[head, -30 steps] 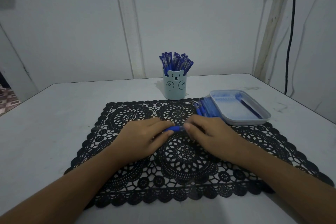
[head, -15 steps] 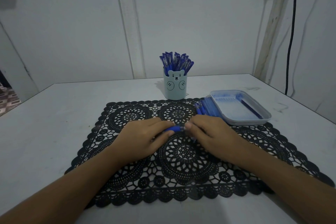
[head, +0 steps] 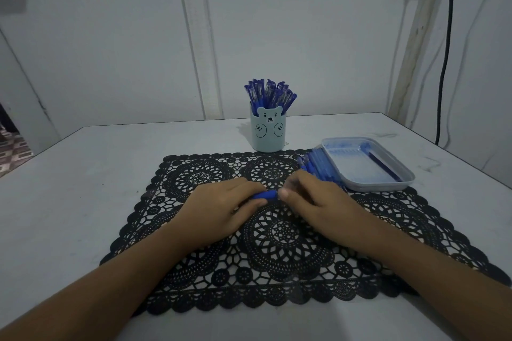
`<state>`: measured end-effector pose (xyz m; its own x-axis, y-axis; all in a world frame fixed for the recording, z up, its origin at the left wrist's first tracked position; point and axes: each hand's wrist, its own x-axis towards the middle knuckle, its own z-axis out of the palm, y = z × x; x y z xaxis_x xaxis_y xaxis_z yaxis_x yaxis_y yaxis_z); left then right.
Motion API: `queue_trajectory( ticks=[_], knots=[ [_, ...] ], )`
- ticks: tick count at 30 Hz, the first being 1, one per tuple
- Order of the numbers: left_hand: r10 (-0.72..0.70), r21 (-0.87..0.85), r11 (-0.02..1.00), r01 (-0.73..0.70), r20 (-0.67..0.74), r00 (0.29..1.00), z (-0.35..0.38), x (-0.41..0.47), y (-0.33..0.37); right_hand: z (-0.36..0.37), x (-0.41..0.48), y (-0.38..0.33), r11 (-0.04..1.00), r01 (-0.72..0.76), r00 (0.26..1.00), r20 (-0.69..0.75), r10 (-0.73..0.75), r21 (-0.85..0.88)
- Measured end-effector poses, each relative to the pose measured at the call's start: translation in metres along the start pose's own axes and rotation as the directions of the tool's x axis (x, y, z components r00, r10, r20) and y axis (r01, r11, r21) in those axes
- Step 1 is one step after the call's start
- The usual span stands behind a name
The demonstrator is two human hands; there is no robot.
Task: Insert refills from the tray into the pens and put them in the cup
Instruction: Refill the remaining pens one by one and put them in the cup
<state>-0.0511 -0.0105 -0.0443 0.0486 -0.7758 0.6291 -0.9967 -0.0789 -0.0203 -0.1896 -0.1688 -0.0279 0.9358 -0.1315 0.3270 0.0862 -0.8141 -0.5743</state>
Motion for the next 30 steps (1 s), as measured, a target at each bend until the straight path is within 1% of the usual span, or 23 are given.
queue_trajectory(
  ticks=[2,4,6,8,11,14,17,19,21,25,28,30],
  knots=[
    [-0.002,-0.003,1.000,0.002,0.001,1.000,0.000,0.000,0.000,0.000,0.000,0.002,0.998,0.040,0.999,0.023,-0.040,-0.037],
    [0.016,0.001,1.000,-0.016,0.004,1.000,0.000,-0.001,0.000,0.001,0.000,0.003,0.993,0.098,0.995,-0.004,-0.098,-0.061],
    [0.018,0.002,1.000,-0.018,-0.007,1.000,-0.001,-0.001,0.001,0.002,0.001,0.002,0.991,0.121,0.991,-0.041,-0.123,-0.053],
    [0.026,0.017,1.000,-0.025,-0.025,0.999,0.000,0.001,0.003,0.003,0.001,0.002,0.995,0.099,0.993,-0.068,-0.101,-0.031],
    [0.057,0.064,0.997,-0.054,-0.046,0.997,0.002,0.004,0.006,0.004,0.001,0.002,0.998,0.030,0.995,-0.096,-0.026,0.048],
    [0.038,0.042,0.998,-0.036,-0.054,0.998,0.002,0.004,0.007,0.003,0.000,-0.001,0.996,-0.010,0.994,-0.109,0.020,0.093],
    [0.004,0.019,1.000,-0.003,-0.044,0.999,0.001,0.002,0.007,0.000,0.000,0.000,0.999,0.029,0.997,-0.076,-0.025,0.045],
    [0.014,0.041,0.999,-0.013,-0.043,0.999,0.002,0.002,0.007,0.000,0.000,0.005,0.997,0.082,0.995,-0.062,-0.082,-0.003],
    [0.033,0.071,0.997,-0.029,-0.054,0.998,0.002,0.003,0.007,0.001,0.001,0.008,0.992,0.116,0.990,-0.078,-0.120,-0.051],
    [0.060,0.092,0.994,-0.053,-0.080,0.995,0.002,0.004,0.008,0.002,0.002,0.010,0.988,0.121,0.986,-0.101,-0.131,-0.101],
    [0.039,0.091,0.995,-0.033,-0.067,0.997,0.002,0.004,0.007,0.002,0.003,0.011,0.990,0.090,0.984,-0.146,-0.105,-0.109],
    [-0.005,0.095,0.995,0.009,-0.043,0.999,0.003,0.004,0.006,0.000,0.003,0.010,0.973,0.046,0.983,-0.163,-0.084,-0.224]
  ],
)
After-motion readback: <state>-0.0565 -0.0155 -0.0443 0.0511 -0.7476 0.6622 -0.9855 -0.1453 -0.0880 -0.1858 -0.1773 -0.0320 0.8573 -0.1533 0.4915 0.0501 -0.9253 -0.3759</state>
